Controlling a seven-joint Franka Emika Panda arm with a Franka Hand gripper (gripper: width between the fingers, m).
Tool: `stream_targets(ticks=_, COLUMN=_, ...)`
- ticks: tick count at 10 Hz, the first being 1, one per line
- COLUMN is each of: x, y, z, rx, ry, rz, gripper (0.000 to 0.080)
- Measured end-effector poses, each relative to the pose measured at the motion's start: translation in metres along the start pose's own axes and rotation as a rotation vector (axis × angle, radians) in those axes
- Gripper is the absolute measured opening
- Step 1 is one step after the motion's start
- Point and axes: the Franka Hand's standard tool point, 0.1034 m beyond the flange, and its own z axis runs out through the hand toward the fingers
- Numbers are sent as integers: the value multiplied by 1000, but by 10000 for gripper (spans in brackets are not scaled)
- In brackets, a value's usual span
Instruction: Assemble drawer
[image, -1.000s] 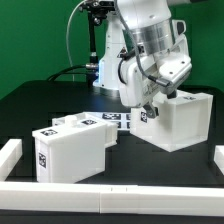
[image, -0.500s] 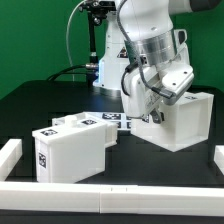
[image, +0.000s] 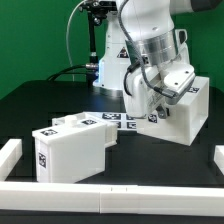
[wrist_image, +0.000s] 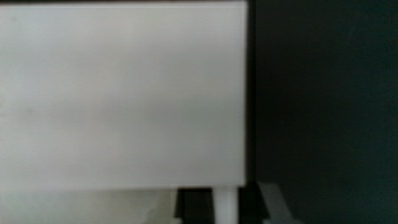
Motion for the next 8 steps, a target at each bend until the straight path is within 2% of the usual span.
stream_targets(ticks=3, x=0, y=0, z=0, rx=0, ry=0, rz=-13, gripper=30)
stream_targets(ticks=4, x=-4, y=4, z=-1, rx=-19, ry=11, rz=-43, gripper=30)
stream_targets(ticks=5, x=-17, y=7, z=-5, rx=-51, ry=27, rz=-99, gripper=30)
stream_targets(ticks=6, x=-33, y=8, z=-12, rx=-67, ry=36, rz=-147, gripper=31)
stream_targets(ticks=7, x=-48, y=15, z=-19, rx=-99, ry=49, rz=-177, gripper=31)
stream_targets(ticks=8, x=-65, y=22, z=-26, rx=-113, ry=60, rz=-212, gripper=31)
